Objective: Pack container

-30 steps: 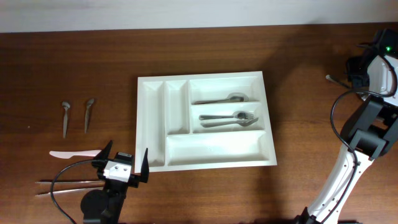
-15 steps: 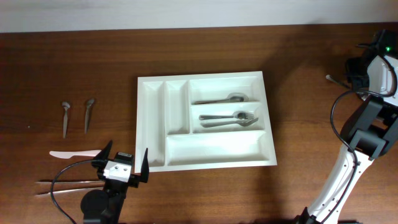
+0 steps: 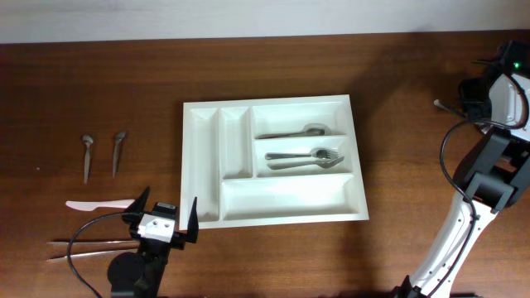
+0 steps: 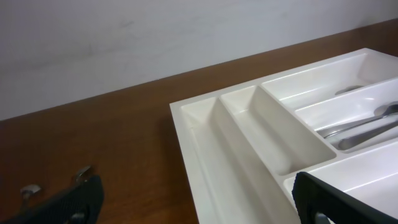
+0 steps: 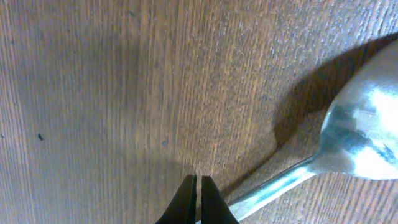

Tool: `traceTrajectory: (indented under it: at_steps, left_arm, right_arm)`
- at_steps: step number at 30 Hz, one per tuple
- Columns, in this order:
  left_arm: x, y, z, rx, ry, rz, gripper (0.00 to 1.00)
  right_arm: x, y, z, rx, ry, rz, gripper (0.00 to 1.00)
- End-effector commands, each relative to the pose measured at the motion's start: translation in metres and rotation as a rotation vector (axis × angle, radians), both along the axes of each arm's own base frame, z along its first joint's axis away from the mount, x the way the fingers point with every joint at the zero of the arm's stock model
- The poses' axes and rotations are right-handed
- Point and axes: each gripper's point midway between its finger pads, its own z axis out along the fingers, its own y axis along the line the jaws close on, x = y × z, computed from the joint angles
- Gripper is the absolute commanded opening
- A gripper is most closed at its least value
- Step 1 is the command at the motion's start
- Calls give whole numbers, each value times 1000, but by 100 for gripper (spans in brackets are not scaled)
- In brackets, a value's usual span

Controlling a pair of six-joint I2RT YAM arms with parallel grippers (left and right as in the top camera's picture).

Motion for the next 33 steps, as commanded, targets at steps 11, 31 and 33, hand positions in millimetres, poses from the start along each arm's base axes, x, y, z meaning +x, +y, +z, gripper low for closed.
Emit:
traceTrajectory:
  at_steps: [11,31,33]
  left_arm:
    - [0,2,-1,17,-7,8,99]
    - [0,2,-1,17,-7,8,99]
    - [0,2,-1,17,-7,8,99]
  right_arm:
    - [-14,7,-24,14,79,47,5]
    - [-42,21,-33,78,192,48,6]
    - [-47,24,-34,91,215,49,6]
